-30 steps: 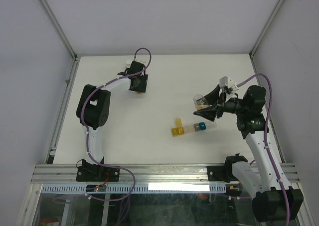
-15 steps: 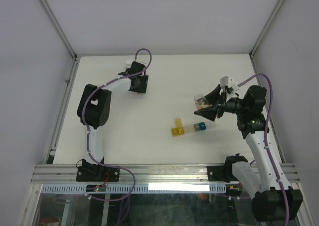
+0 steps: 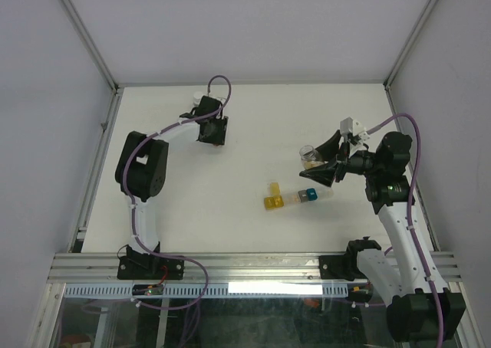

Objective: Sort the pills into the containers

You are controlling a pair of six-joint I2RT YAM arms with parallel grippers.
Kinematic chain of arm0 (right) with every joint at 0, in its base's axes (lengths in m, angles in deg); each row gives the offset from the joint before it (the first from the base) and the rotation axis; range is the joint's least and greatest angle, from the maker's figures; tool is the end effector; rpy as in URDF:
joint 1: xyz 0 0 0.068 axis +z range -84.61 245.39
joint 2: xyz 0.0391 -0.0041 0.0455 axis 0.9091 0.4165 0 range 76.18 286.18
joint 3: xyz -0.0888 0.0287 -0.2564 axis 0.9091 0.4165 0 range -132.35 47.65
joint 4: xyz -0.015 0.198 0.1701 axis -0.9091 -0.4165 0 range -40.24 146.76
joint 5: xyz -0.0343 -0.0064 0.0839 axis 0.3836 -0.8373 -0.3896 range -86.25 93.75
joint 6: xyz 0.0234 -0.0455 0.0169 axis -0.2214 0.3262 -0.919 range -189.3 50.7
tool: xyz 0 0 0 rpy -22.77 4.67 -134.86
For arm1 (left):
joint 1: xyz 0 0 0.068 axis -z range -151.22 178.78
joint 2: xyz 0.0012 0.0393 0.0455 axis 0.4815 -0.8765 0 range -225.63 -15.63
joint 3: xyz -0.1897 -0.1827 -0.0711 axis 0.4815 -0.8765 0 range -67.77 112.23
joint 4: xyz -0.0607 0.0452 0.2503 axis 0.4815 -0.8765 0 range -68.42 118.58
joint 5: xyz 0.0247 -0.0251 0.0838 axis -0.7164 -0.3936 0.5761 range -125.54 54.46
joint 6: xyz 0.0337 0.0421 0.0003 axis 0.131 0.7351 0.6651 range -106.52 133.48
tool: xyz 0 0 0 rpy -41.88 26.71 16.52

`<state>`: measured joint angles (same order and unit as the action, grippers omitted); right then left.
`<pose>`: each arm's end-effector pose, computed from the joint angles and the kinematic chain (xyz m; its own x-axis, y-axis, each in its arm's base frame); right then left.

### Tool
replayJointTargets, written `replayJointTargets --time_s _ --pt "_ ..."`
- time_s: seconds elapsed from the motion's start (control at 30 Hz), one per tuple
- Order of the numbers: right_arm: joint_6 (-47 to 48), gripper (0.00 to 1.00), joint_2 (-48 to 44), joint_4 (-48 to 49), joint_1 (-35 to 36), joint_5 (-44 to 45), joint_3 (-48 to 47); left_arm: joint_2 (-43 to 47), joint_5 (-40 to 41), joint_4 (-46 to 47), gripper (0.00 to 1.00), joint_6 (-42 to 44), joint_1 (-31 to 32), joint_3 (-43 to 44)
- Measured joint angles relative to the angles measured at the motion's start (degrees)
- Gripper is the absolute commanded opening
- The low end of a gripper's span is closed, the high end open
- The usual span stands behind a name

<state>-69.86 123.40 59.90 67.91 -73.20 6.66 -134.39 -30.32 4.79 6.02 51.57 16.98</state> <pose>0.1709 0.0423 0.3360 -0.0635 -0.0006 -0.9980 -0.9812 0.1827 0.0624 0.4087 -0.1682 0.1650 -0.8178 0.2033 -0.5384 0.2368 0.9715 0.0071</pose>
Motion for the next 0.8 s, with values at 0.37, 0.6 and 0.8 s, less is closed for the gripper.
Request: replayJointTargets --time_s 0.37,0.6,0.8 --pt "5.4 0.00 -1.1 -4.1 -0.1 -0.5 0.1 36.2 -23.8 16.3 0.24 -11.7 0.1 -26.5" --pt "20.0 0.00 -0.9 -19.1 -0.1 0.0 -3.3 49.7 -42.7 42.5 0.24 -27.5 4.3 -39.8" --pt "31.2 0.00 -1.1 -28.2 2.8 4.8 -5.7 48.8 -48.9 55.7 0.24 -36.8 10.2 -44.0"
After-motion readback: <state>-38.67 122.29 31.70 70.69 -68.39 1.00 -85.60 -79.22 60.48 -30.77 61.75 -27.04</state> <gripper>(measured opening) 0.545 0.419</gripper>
